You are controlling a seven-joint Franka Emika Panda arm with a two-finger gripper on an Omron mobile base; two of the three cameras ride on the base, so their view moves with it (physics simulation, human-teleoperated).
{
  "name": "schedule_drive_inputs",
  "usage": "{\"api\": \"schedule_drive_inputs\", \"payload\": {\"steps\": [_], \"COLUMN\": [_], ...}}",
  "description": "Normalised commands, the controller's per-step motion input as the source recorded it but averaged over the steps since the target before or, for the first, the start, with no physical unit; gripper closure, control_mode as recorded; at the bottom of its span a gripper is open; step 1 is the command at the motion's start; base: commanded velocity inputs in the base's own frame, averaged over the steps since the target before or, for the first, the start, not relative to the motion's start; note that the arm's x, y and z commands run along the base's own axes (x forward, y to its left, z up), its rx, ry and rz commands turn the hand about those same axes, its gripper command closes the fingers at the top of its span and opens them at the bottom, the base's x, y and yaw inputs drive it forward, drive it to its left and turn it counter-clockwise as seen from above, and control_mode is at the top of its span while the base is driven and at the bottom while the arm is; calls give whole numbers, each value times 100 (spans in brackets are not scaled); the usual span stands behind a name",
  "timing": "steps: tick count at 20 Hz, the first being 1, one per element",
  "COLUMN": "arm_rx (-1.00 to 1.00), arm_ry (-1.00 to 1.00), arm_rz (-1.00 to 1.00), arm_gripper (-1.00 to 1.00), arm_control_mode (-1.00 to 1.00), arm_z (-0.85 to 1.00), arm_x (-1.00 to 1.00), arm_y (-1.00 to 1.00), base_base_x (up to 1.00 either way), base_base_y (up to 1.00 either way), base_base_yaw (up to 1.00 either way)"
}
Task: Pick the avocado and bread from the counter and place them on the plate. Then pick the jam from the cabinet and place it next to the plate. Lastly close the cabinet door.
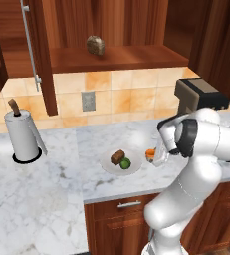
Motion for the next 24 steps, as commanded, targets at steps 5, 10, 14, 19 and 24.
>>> {"api": "schedule_drive_inputs", "payload": {"steps": [5, 10, 14, 19, 24], "arm_rx": [-7, -4, -1, 0, 0], "arm_ry": [0, 0, 0, -3, -6], "arm_rz": [9, 8, 6, 4, 3], "arm_gripper": [-100, -100, -100, -100, -100], "arm_control_mode": [-100, -100, -100, -100, -100], "arm_z": [-28, -24, -9, 0, 6], "arm_x": [-15, -38, -42, -29, -16], "arm_y": [-6, -16, -26, -7, 0], "base_base_x": [0, 0, 0, 0, 0], "base_base_y": [0, 0, 0, 0, 0], "base_base_yaw": [0, 0, 0, 0, 0]}}
